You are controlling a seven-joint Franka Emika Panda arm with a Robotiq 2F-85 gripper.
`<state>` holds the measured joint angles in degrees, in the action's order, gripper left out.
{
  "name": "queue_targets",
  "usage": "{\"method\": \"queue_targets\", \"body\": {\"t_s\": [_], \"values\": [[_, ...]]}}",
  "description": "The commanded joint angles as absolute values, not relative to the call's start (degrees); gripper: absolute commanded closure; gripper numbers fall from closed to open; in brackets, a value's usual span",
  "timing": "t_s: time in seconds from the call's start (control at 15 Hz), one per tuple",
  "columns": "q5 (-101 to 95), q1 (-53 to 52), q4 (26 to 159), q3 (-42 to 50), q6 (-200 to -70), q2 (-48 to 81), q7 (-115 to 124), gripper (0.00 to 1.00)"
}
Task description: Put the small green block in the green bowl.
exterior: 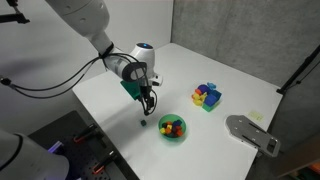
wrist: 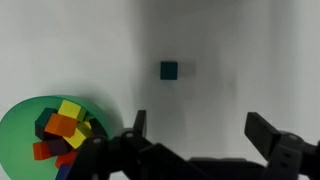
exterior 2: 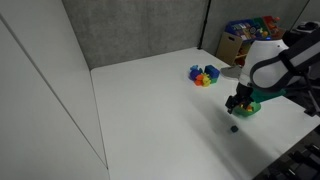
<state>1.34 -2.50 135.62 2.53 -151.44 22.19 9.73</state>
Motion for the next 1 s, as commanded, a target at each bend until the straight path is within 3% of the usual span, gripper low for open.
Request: {"method": "queue_targets", "body": {"t_s": [0.0,0.93], "values": [[0.6,-2.9,134.9,4.0,-155.7,26.5,11.6,0.0],[0.9,-8.6,136.0,7.9,-167.3,37.7,12.1,0.0]]}}
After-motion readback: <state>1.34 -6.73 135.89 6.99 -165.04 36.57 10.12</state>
